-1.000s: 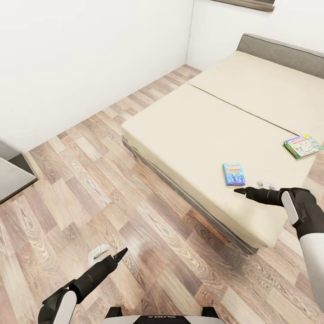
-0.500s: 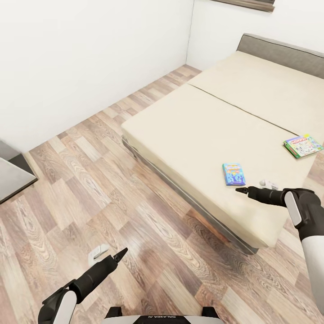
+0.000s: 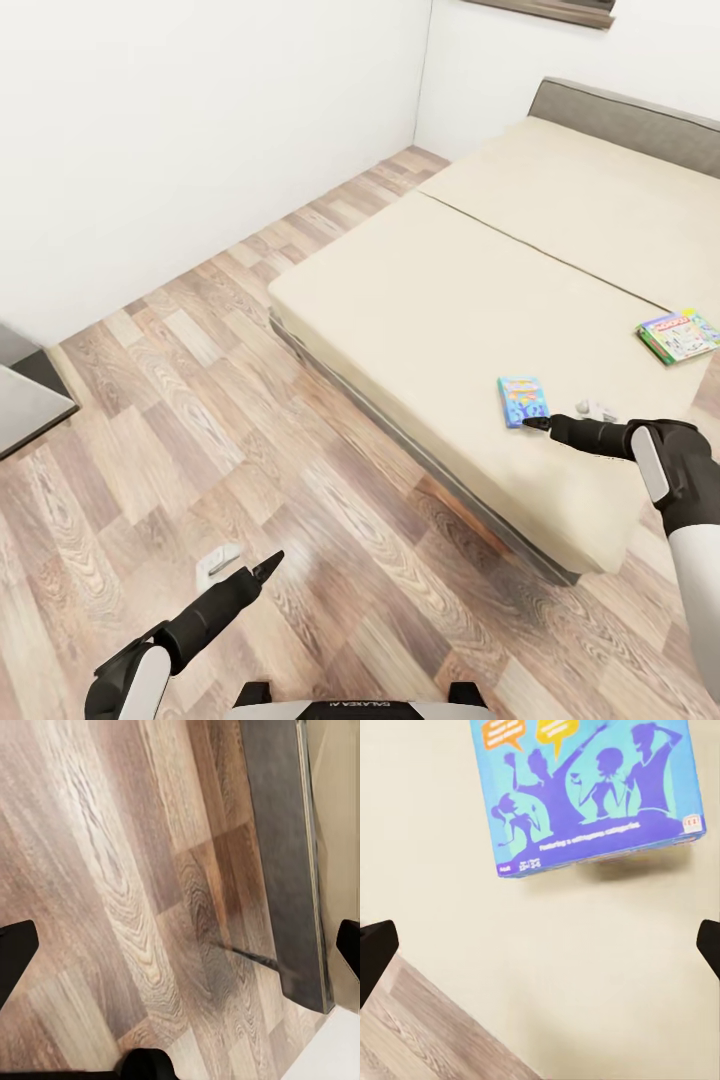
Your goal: Put all the toys in the child's room - the three board games (two on the bed and one on the table), the two jigsaw puzzles on the table, and the tennis ball on the table - inside the toy box on the table in the child's room.
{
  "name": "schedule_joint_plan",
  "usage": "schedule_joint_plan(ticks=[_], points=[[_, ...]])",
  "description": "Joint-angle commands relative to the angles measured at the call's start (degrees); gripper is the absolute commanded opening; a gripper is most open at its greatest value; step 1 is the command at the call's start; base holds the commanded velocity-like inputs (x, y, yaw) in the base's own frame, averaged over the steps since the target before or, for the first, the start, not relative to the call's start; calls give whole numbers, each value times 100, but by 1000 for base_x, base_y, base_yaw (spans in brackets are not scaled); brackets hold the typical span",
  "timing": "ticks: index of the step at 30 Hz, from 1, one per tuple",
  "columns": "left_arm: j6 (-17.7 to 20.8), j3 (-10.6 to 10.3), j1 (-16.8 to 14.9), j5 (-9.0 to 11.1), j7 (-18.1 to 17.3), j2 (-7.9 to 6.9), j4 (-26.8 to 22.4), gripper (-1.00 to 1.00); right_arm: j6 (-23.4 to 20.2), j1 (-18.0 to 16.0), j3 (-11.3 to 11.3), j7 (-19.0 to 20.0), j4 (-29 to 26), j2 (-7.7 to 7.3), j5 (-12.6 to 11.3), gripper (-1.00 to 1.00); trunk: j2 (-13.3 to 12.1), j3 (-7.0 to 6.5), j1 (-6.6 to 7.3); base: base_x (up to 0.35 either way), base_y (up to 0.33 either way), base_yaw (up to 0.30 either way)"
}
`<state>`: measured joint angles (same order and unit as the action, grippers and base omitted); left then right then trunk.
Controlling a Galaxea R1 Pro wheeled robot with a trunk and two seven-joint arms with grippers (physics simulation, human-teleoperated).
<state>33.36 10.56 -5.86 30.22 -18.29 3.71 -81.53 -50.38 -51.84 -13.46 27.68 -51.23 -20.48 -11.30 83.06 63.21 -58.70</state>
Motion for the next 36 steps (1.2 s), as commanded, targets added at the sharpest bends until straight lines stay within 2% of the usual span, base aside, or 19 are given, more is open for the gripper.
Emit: schedule_joint_plan(ticks=[1, 13, 22, 36], points=[[49, 18, -3, 29, -16, 7, -3, 100, -32, -3, -10, 12, -2, 1, -9, 100, 2, 3, -3, 249, 0, 0], [48, 17, -3, 28, -16, 7, -3, 100, 16, -8, -22, -5, 86, 24, -13, 100, 2, 3, -3, 298, 0, 0], [48, 16, -3, 28, -14, 7, -3, 100, 27, -10, -157, -8, 112, 26, -14, 100, 2, 3, -3, 311, 0, 0], [46, 16, -3, 28, -9, 7, 2, 100, 35, -10, -301, -33, 122, -5, -10, 100, 2, 3, -3, 105, 0, 0]])
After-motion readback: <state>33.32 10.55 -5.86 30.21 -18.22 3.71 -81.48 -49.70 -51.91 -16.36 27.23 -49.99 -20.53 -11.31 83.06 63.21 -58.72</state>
